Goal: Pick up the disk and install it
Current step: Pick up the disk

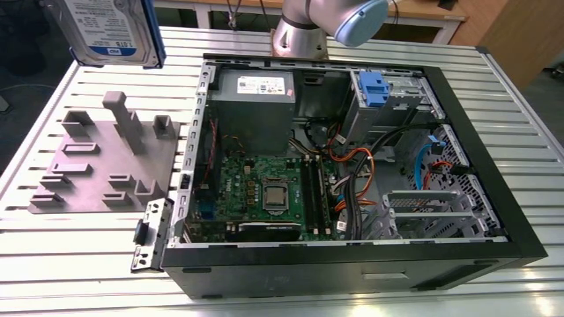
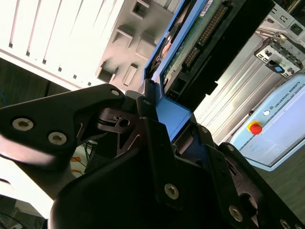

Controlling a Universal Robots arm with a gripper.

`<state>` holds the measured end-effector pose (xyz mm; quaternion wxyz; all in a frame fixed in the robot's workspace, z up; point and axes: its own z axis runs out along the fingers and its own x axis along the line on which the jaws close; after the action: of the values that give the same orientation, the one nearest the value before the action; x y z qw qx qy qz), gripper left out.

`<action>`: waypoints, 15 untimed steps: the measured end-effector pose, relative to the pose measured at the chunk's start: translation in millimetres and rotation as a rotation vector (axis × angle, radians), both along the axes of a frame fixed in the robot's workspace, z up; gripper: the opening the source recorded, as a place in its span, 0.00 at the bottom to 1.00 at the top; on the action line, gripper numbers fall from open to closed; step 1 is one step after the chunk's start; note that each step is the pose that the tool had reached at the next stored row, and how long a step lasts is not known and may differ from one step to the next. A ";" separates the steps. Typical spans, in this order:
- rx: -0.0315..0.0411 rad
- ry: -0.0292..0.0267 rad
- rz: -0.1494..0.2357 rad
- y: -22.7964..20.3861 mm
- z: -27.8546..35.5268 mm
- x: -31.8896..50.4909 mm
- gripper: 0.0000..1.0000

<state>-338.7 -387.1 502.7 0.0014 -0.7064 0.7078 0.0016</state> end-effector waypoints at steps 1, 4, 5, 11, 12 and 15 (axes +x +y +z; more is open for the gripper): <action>0.0000 0.0000 0.000 0.0 0.0 0.2 0.36; 0.0000 0.0000 0.000 0.0 0.0 0.8 0.36; 0.0000 0.0000 0.000 0.0 0.0 0.9 0.36; 0.0000 0.0000 0.000 0.0 0.0 2.2 0.36; 0.0000 0.0000 0.000 0.0 0.0 2.5 0.36; 0.0000 -0.0001 0.000 0.0 0.0 4.2 0.36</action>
<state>-334.5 -387.1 502.6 0.0014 -0.7064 0.7078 0.0016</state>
